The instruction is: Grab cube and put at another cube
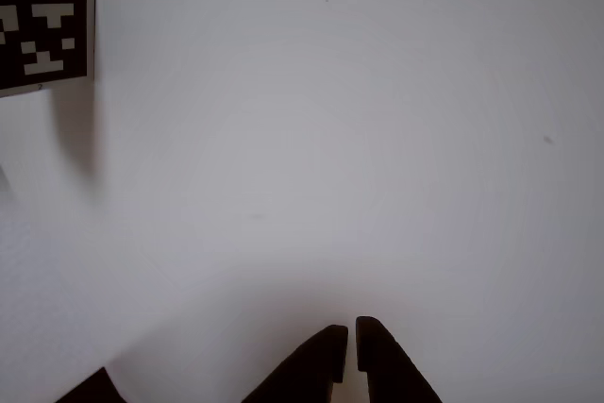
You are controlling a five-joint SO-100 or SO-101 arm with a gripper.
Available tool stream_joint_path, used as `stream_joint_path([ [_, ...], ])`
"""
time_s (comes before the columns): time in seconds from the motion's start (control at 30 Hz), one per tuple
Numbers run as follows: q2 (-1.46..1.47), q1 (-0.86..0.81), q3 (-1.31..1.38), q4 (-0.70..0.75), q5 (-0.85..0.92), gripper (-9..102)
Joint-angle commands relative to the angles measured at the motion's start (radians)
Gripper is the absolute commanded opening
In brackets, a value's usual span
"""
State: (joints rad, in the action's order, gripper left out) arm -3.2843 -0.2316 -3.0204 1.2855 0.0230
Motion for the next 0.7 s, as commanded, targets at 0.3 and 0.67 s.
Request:
stream_joint_path([
  [0.3, -0.005, 0.034, 0.052, 0.003, -0.028, 0],
  [0.67, -0.005, 0.080, 0.011, -0.175, 0.199, 0],
])
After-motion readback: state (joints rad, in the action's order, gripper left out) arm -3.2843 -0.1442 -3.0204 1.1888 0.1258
